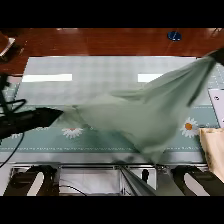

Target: Fold the shirts.

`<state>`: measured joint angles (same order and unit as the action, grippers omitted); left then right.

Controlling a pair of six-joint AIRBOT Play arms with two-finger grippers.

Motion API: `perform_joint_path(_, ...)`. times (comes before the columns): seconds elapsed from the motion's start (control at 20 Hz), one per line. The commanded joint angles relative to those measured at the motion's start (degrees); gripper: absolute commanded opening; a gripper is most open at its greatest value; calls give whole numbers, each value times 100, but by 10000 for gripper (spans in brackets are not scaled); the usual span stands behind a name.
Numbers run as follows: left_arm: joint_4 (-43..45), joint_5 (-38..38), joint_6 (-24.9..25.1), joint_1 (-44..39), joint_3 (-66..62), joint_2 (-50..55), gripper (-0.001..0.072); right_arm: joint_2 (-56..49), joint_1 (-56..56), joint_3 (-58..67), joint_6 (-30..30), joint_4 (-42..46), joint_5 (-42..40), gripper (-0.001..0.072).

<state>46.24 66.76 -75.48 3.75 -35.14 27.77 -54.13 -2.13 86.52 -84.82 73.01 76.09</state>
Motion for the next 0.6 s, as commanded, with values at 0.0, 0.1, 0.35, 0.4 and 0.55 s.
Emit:
perform_joint_path(0.0, 4, -1257, -24, -533, 1110, 608, 15, -1322, -2, -205, 409, -1504, -992, 17)
perform_joint_path(0.1, 2, -2035, -24, -780, 1204, 1226, 15, -2199, 4, 70, 415, -1950, -1128, 17)
perform_joint_path(0.35, -734, -3191, -24, -855, 1132, 2673, 345, -3569, -33, 667, 48, -2063, -1119, 382)
perform_joint_path(0.4, -706, -3064, -11, -850, 1012, 2848, 506, -3620, -83, 669, 42, -2031, -1075, 413)
perform_joint_path(0.55, 81, -1757, 234, -245, 221, 2994, 509, -3412, -551, 673, 76, -1611, -262, 411)
